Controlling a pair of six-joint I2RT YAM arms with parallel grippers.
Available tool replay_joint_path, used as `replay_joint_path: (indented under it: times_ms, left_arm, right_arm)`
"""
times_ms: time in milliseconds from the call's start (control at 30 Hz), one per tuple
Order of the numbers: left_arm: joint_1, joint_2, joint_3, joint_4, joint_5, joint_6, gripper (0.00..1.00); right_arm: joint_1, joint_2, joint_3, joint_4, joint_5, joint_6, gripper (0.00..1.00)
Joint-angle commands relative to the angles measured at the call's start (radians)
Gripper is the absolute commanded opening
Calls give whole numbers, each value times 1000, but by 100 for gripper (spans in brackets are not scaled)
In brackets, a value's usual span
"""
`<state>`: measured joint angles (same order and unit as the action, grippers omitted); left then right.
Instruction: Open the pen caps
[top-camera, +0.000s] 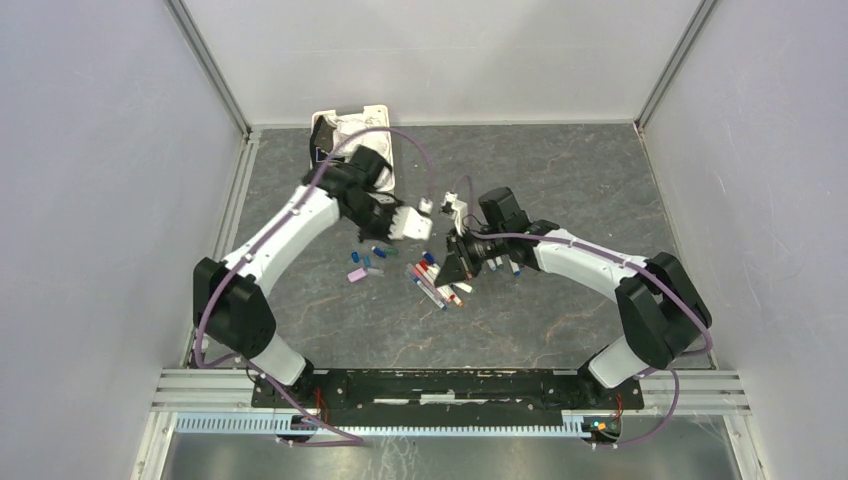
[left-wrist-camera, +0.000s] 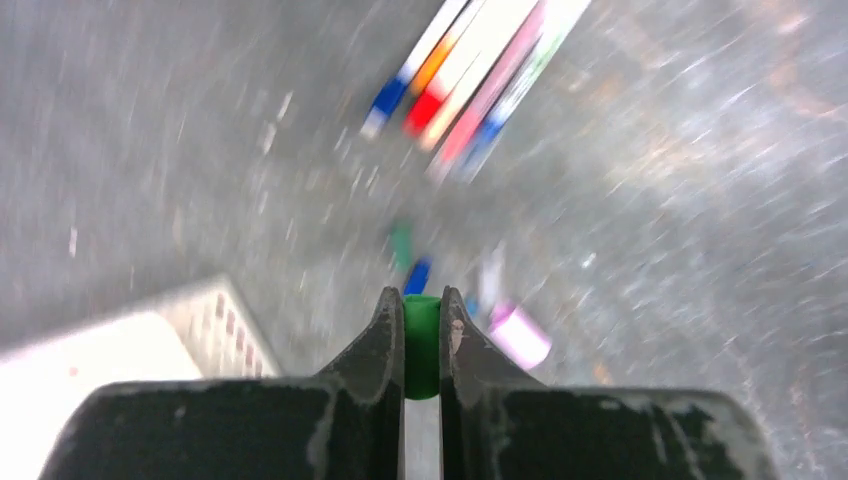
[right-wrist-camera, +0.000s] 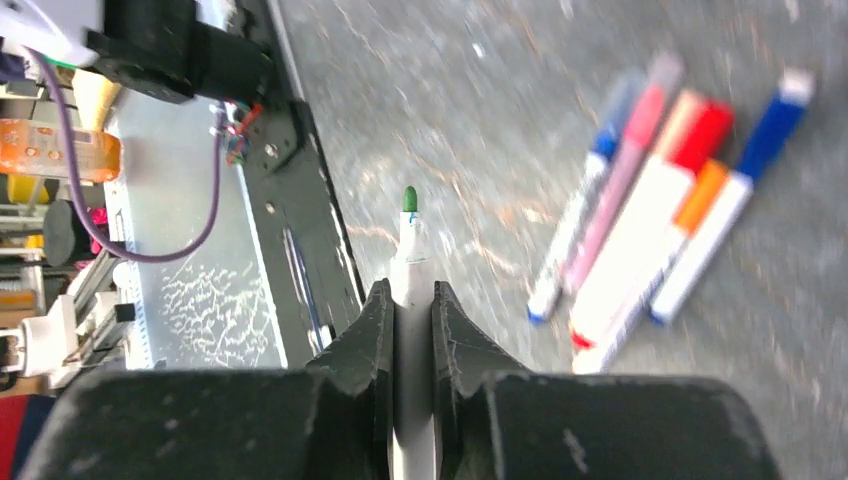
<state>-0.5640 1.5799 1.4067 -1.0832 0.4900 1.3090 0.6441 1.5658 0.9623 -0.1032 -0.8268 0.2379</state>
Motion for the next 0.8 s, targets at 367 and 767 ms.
replay_joint_path:
  times_ms: [367, 767]
  left_arm:
    - [219, 64, -102, 207, -23, -101, 2]
    - [211, 189, -188, 436, -55, -251, 4]
  right_arm:
    - [-187, -65, 91, -297, 580, -78, 0]
    - [-210, 4, 67, -143, 881, -49, 0]
